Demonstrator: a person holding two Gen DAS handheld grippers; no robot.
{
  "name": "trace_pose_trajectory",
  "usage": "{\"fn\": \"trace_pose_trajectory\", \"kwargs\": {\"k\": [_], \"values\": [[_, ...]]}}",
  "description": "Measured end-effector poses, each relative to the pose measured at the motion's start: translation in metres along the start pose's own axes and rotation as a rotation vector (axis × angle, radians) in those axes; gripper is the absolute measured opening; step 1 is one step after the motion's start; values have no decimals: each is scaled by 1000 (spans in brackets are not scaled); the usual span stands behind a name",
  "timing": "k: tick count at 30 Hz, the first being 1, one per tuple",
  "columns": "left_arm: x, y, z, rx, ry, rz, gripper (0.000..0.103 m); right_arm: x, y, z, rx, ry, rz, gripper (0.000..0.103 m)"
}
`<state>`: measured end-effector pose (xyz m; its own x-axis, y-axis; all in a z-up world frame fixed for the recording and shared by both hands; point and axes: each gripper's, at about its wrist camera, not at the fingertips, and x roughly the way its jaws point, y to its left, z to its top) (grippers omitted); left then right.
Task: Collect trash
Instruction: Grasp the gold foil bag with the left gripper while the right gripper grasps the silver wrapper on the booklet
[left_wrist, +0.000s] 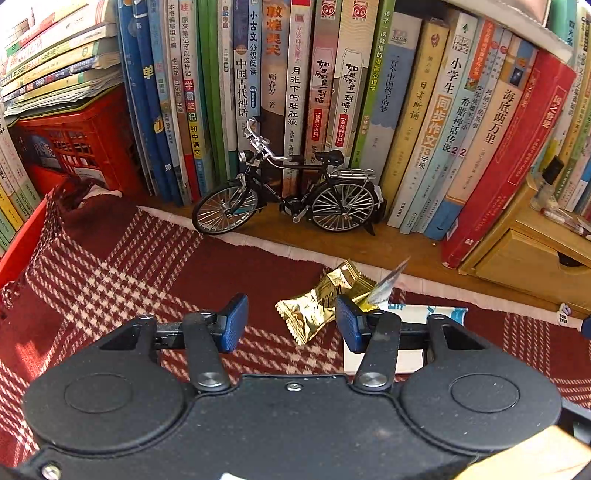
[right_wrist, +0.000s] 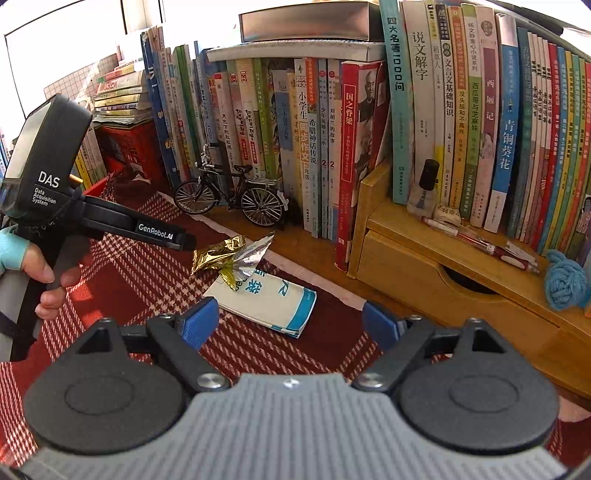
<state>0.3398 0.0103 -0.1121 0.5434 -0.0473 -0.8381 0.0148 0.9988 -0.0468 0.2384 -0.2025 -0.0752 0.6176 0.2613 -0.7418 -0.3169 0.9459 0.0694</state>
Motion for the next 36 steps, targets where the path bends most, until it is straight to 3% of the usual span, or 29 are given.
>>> {"fn": "trace_pose_trajectory", "kwargs": {"k": [4, 9, 11, 13, 15, 20, 21, 28, 31, 33, 34, 35, 36], "values": [[34, 5, 6, -28, 29, -33, 50, 29, -4, 4, -8, 6, 71, 92], [52, 4, 1, -32, 54, -131, 49, 59, -5, 4, 31, 25, 126, 92], [55, 3, -1, -36, 68, -150, 40, 65, -5, 2, 41, 29, 140, 92], [49, 0, -3, -36, 62, -208, 17, 69, -6, 0, 54, 30, 150, 92], [41, -1, -3, -37, 47, -240, 13, 72, -6, 0, 66, 26, 153, 92], [13, 6, 0, -43, -35, -233, 10, 87, 0, 4, 89, 30, 159, 92], [7, 8, 1, -43, -45, -226, 3, 90, 3, 5, 89, 32, 162, 92], [-13, 29, -6, -37, -77, -153, 3, 122, 24, 9, 97, 77, 136, 85], [-18, 36, -13, -36, -68, -141, 3, 132, 25, 8, 133, 100, 129, 70], [-21, 39, -17, -39, -61, -138, 3, 134, 29, 8, 121, 96, 109, 31], [-23, 40, -19, -42, -60, -136, 3, 134, 30, 8, 114, 101, 110, 17], [-25, 40, -21, -44, -59, -135, 3, 133, 30, 7, 123, 110, 125, 8], [-26, 41, -23, -46, -56, -135, 3, 130, 30, 6, 135, 108, 134, 7]]}}
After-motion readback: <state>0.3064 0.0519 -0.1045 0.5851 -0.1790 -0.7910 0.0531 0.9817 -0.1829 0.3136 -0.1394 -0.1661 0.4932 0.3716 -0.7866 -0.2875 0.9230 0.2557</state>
